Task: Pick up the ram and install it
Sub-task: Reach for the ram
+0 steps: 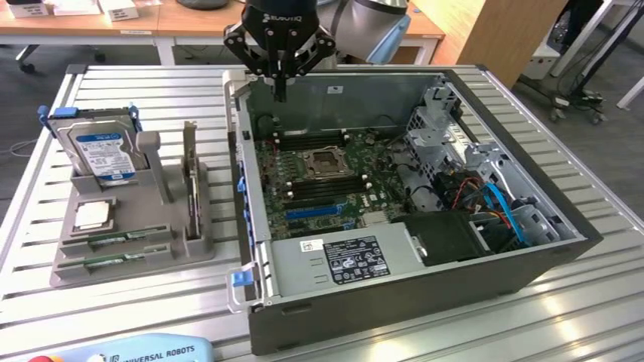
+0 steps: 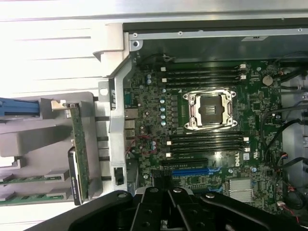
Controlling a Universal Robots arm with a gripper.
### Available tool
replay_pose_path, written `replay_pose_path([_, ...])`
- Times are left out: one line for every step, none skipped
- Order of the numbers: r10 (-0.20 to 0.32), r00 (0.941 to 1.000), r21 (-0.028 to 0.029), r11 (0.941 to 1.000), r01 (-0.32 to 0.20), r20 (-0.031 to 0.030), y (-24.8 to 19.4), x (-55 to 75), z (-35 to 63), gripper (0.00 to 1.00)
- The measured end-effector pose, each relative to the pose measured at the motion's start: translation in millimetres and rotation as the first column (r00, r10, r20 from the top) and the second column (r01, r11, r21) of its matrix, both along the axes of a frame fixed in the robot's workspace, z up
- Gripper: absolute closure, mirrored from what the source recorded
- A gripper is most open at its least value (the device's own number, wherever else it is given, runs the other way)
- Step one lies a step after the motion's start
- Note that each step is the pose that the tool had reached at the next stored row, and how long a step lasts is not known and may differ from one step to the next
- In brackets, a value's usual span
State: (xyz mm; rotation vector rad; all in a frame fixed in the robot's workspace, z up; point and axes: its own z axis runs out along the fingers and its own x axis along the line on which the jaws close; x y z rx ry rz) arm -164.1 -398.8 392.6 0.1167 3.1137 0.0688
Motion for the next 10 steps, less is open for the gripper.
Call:
replay_pose_path([0.0,1.0,0.0,1.0,0.0,0.0001,0.0,-2.4,-0.1,0.9])
replay_pose_path([0.0,1.0,0.0,1.0,0.0,0.0,0.0,-4.6,-0.1,0.9])
replay_pose_path([0.0,1.0,0.0,1.0,0.0,0.0,0.0,-6.9,-0.1,0.9])
replay_pose_path([0.0,1.0,0.0,1.0,0.0,0.0,0.0,-9.1,-0.1,0.9])
replay_pose_path([0.0,1.0,0.0001,1.0,0.0,0.0001,0.0,-11.5,-0.2,0.9])
replay_pose_path([0.0,1.0,0.0,1.0,0.0,0.0,0.0,-13.8,-0.2,0.9])
replay_pose_path([0.0,1.0,0.0,1.0,0.0,0.0,0.0,-16.2,-0.2,0.9])
replay_pose_path([0.0,1.0,0.0,1.0,0.0,0.0,0.0,-18.8,-0.2,0.9])
replay_pose_path([0.0,1.0,0.0,1.0,0.0,0.0001,0.0,-21.1,-0.3,0.9])
replay_pose_path([0.0,1.0,0.0,1.0,0.0,0.0001,0.0,-23.5,-0.3,0.9])
